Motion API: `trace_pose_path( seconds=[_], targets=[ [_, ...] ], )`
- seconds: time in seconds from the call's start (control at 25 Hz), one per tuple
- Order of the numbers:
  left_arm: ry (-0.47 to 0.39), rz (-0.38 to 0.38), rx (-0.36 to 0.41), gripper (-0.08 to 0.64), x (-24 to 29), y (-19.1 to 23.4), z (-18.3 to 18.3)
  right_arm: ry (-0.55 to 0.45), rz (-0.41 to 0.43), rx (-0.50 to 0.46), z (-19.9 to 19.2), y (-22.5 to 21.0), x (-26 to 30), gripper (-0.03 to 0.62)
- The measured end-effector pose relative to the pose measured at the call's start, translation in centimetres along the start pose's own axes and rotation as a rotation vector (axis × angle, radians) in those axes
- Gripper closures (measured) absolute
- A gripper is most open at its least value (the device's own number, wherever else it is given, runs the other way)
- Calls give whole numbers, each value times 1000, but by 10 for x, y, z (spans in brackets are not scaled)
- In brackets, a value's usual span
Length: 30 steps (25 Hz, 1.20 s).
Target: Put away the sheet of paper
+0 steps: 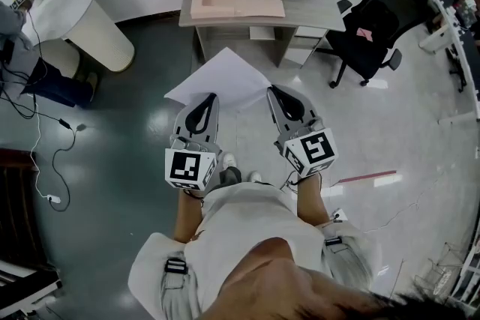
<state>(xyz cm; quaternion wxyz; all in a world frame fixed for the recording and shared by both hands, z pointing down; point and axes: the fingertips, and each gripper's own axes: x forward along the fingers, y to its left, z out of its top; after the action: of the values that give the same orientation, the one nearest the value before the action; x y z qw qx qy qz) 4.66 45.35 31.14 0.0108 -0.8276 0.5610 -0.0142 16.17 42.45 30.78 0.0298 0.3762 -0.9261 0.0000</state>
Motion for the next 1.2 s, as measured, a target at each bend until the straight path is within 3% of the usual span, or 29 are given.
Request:
trace_pose_path(
  seconds=[0.52, 1.2],
  targets=[
    [-9, -75, 9, 538, 37, 84, -6, 44, -60, -42, 2, 6, 88, 574],
    [-9, -75, 0, 538, 84, 127, -12, 67, -54, -44, -5, -19, 145, 574]
  ],
)
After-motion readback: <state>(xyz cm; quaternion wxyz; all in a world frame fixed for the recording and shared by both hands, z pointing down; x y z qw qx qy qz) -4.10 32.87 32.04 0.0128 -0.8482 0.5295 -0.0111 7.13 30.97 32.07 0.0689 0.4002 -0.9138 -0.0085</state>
